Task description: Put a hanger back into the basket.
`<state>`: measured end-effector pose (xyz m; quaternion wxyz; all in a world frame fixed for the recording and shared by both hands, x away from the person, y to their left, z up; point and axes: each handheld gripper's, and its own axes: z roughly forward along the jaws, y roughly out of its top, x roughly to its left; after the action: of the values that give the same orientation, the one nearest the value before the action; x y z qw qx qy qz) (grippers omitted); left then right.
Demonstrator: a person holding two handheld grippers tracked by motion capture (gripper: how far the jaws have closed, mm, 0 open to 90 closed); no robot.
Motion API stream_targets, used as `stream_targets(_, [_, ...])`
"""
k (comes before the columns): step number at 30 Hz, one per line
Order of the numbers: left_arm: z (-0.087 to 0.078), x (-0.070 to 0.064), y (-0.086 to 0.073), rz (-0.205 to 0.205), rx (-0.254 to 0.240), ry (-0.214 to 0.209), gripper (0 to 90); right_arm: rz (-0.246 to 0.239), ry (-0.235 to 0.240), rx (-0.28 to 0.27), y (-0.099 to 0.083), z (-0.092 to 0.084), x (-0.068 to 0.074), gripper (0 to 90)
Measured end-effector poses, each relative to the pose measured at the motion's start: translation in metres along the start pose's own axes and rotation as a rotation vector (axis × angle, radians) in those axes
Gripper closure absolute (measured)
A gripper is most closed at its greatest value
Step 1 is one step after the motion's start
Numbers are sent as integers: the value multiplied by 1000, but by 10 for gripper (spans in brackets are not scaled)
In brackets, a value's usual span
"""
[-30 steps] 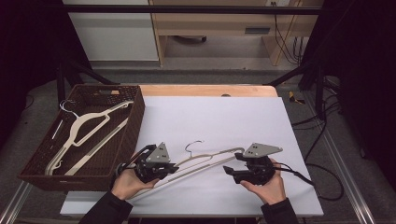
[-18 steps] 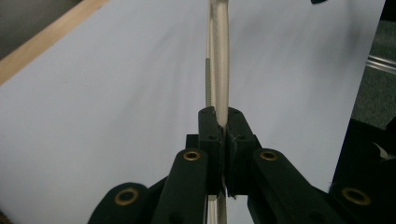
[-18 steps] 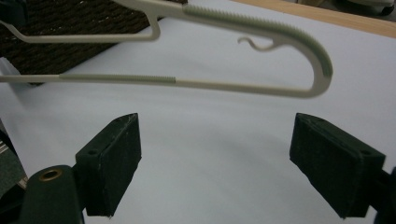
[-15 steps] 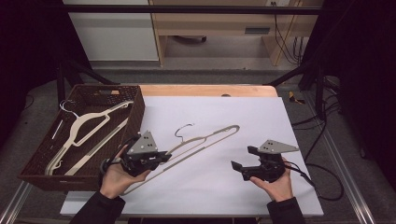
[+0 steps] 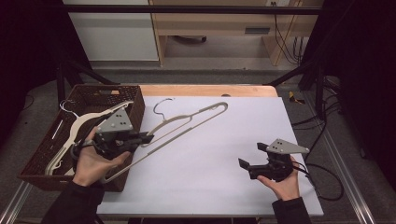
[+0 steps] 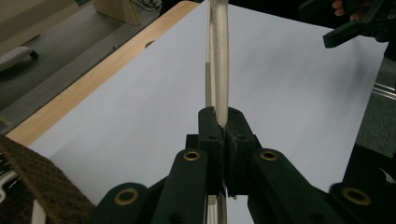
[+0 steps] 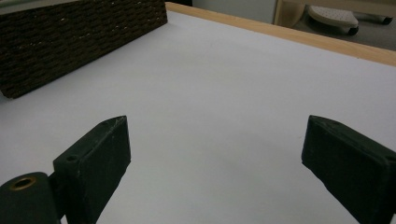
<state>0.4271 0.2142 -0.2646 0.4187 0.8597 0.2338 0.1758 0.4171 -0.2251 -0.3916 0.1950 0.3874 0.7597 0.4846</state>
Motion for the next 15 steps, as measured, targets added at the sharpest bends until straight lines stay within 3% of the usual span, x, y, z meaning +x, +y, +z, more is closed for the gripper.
stream_targets(6, [-16, 22, -6, -32, -2, 42, 868, -7, -7, -11, 0, -2, -2, 68])
stream_targets(15, [-38, 58, -30, -81, -10, 83, 868, -2, -16, -27, 1, -4, -3, 62])
